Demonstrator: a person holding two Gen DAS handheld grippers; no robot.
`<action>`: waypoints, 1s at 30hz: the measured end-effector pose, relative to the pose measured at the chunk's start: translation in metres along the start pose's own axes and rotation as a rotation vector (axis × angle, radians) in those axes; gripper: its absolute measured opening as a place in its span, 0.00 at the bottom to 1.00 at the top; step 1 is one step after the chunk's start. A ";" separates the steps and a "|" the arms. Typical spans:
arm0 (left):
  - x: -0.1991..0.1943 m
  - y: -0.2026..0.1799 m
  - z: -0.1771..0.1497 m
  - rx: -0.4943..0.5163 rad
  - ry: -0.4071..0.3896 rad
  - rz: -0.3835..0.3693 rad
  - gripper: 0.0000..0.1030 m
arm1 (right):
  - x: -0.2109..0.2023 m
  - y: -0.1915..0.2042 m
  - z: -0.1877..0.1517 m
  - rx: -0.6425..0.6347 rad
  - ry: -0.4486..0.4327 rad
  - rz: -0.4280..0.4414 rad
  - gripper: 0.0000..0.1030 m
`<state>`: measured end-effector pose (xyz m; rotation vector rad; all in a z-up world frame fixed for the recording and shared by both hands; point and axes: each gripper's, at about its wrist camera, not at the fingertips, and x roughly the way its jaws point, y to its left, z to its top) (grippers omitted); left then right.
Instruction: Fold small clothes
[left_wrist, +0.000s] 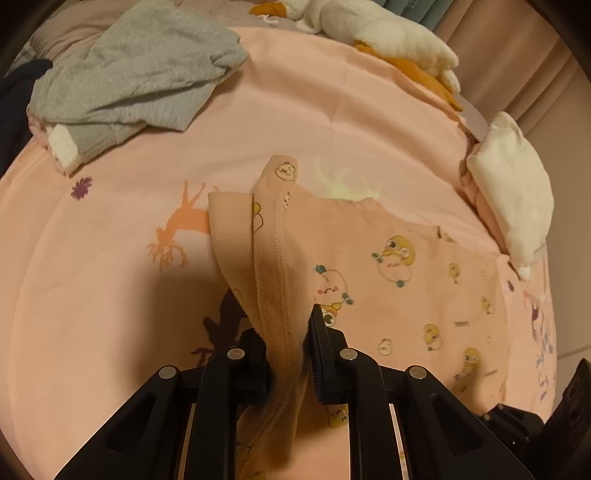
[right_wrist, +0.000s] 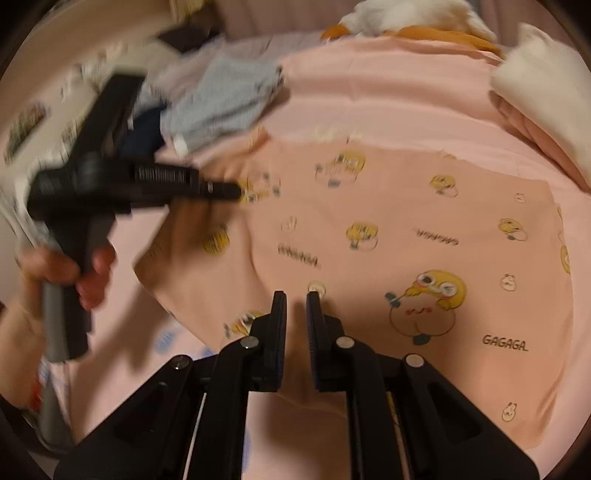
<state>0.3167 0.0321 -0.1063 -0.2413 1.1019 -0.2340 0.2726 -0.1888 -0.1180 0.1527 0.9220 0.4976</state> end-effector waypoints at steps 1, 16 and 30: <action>-0.002 -0.001 0.001 0.000 -0.001 -0.002 0.14 | -0.003 -0.006 0.002 0.034 -0.017 0.021 0.13; -0.015 -0.129 0.011 0.212 -0.031 0.036 0.13 | -0.027 -0.101 0.008 0.498 -0.175 0.182 0.17; 0.006 -0.154 -0.009 0.226 0.066 -0.062 0.13 | -0.044 -0.146 -0.026 0.709 -0.197 0.317 0.47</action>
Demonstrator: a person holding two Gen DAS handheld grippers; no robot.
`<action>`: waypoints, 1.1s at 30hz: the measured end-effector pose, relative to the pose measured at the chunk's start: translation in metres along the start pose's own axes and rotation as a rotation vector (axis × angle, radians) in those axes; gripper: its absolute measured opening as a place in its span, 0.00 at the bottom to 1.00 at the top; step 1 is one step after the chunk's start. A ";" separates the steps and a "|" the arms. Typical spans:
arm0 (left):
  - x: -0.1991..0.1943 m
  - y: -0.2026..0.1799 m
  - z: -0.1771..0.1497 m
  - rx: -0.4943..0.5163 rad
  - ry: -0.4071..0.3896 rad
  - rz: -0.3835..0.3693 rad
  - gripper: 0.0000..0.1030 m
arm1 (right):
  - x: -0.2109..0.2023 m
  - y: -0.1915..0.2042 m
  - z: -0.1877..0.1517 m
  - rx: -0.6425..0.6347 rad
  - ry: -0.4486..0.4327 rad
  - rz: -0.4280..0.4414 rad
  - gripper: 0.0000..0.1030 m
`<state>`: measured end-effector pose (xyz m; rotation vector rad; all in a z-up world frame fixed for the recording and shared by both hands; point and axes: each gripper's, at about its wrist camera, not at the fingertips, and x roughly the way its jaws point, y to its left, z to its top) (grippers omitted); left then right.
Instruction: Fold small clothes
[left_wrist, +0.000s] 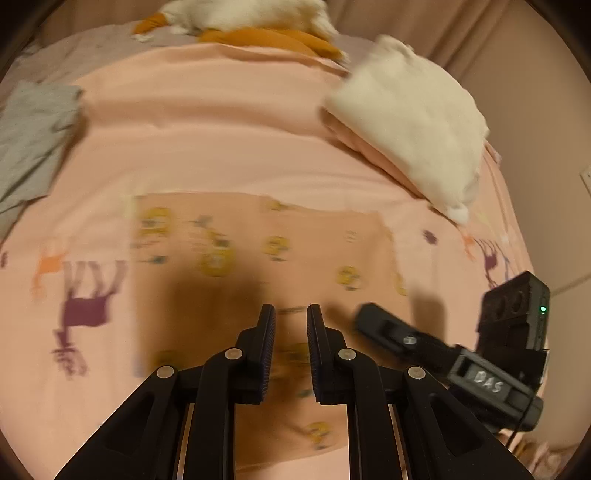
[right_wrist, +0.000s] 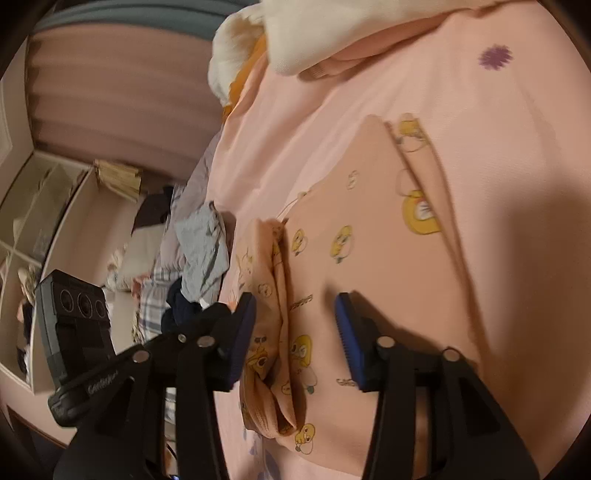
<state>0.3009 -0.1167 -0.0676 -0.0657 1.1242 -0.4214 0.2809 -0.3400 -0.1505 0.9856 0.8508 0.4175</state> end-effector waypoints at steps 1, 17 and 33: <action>-0.003 0.007 0.000 -0.007 -0.007 0.012 0.13 | 0.002 0.003 0.002 -0.014 0.009 -0.002 0.47; -0.004 0.084 -0.045 -0.120 -0.015 0.093 0.42 | 0.107 0.056 0.008 -0.274 0.184 -0.197 0.53; -0.010 0.094 -0.051 -0.121 -0.038 0.094 0.45 | 0.103 0.071 0.003 -0.378 0.123 -0.219 0.10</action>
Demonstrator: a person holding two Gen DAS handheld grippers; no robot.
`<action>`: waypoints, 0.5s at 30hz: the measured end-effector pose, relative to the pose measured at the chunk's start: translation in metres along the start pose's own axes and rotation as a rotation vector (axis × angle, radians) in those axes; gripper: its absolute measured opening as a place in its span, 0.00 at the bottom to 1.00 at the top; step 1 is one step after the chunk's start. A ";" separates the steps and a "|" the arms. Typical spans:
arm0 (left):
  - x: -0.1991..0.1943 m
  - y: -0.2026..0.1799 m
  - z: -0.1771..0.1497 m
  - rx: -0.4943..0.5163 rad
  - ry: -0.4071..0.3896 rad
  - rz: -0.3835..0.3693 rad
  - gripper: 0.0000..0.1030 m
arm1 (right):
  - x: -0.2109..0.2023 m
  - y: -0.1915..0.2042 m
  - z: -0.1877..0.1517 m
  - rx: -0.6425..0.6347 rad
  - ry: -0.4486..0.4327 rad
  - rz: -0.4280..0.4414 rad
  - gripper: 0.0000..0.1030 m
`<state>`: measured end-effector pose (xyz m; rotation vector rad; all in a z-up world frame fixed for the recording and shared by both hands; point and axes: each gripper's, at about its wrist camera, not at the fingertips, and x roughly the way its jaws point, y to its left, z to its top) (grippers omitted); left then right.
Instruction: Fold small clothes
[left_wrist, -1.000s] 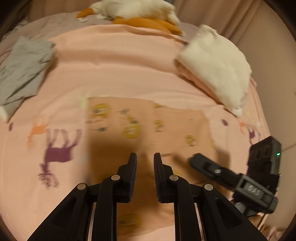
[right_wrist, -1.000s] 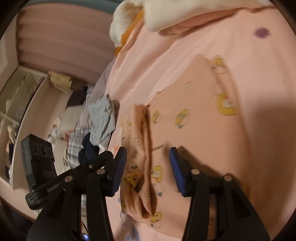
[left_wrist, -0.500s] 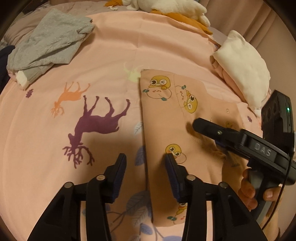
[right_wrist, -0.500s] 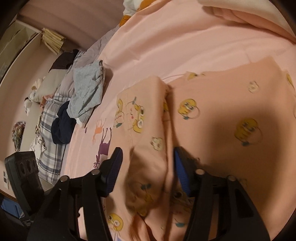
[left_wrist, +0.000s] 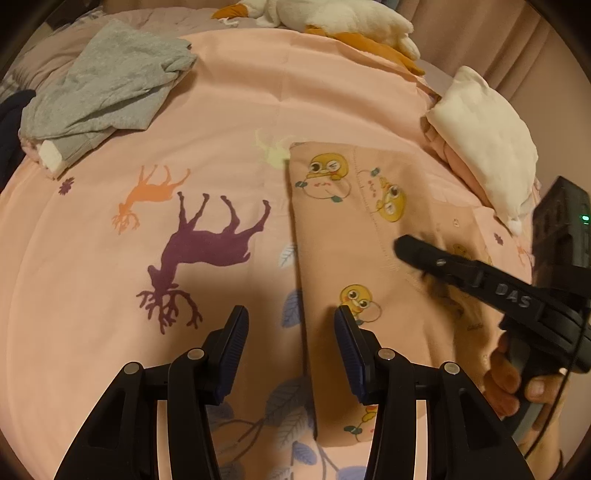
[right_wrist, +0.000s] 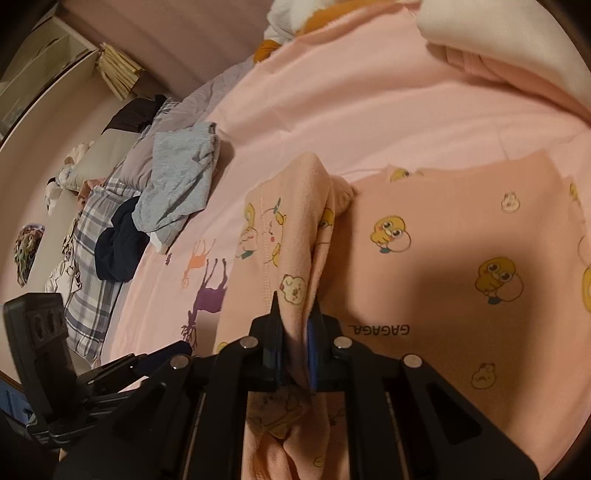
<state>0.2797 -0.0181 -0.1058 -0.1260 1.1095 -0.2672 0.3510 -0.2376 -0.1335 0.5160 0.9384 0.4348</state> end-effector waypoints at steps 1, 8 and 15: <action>0.000 0.001 0.000 0.000 0.001 0.002 0.45 | -0.002 0.001 0.001 -0.004 -0.006 0.000 0.10; 0.000 0.007 -0.002 -0.013 0.008 0.000 0.45 | -0.013 0.012 0.004 -0.039 -0.033 -0.009 0.10; -0.002 0.009 -0.001 -0.007 0.008 0.006 0.45 | -0.023 0.014 0.006 -0.046 -0.057 -0.018 0.10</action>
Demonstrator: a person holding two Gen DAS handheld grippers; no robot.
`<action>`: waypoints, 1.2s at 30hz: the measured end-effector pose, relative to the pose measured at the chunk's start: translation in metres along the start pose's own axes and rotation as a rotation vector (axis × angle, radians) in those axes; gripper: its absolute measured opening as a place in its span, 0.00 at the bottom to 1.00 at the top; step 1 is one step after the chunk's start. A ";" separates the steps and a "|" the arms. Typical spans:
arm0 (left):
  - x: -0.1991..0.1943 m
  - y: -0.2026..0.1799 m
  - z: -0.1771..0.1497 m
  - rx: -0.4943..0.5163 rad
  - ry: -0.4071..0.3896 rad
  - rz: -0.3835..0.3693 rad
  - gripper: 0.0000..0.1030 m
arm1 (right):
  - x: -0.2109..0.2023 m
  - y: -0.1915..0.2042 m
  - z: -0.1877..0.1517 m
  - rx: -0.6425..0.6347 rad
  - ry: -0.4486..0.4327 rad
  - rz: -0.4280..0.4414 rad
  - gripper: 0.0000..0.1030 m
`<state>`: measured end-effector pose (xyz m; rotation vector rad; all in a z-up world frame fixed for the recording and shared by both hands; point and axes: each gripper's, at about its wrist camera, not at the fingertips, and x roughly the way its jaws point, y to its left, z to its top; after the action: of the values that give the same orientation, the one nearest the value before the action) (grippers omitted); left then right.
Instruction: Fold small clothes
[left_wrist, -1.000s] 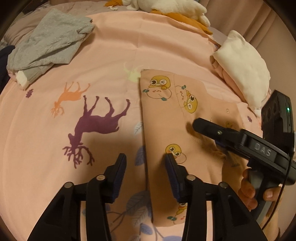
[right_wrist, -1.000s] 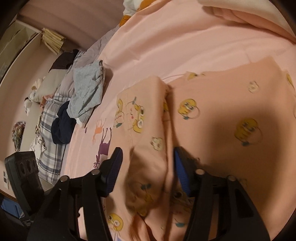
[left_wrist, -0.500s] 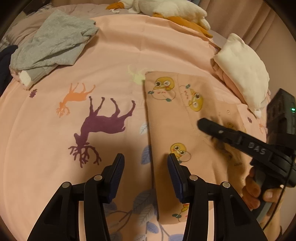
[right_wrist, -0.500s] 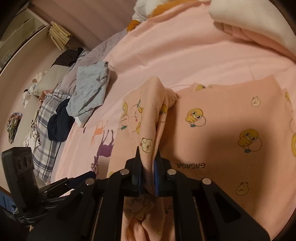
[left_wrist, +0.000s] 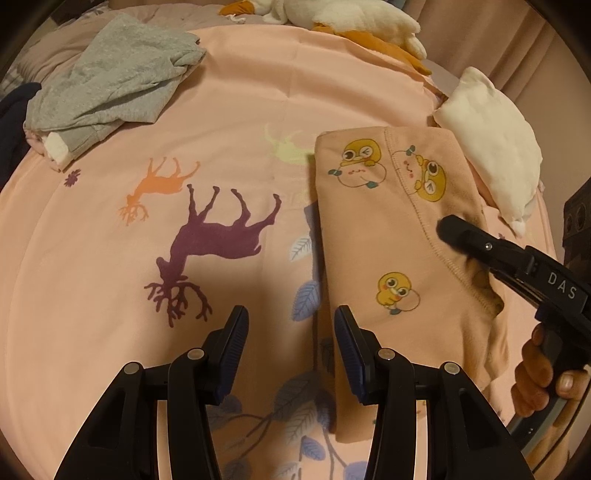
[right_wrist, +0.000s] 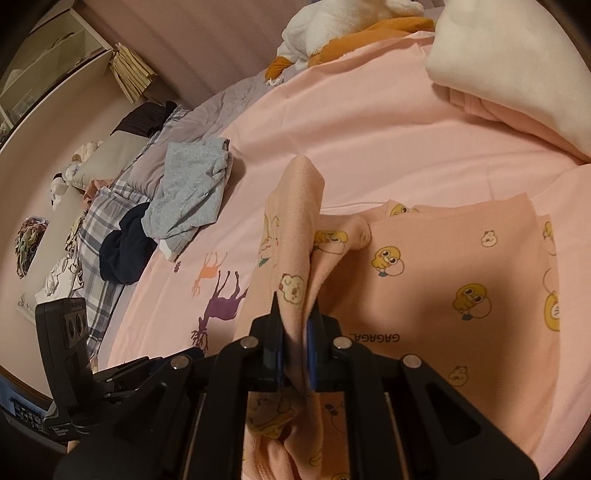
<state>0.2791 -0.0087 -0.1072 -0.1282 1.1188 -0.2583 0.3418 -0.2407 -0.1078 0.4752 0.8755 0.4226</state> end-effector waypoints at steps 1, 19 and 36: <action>0.000 0.000 0.000 0.001 0.001 0.001 0.45 | -0.002 0.000 0.000 0.001 -0.003 -0.002 0.10; -0.002 -0.012 -0.002 0.035 0.004 0.006 0.45 | -0.051 -0.036 0.007 0.080 -0.094 -0.041 0.10; 0.006 -0.042 -0.003 0.094 0.024 -0.007 0.45 | -0.083 -0.090 -0.003 0.209 -0.138 -0.096 0.10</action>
<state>0.2726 -0.0511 -0.1044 -0.0456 1.1282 -0.3194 0.3056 -0.3581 -0.1077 0.6446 0.8086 0.2081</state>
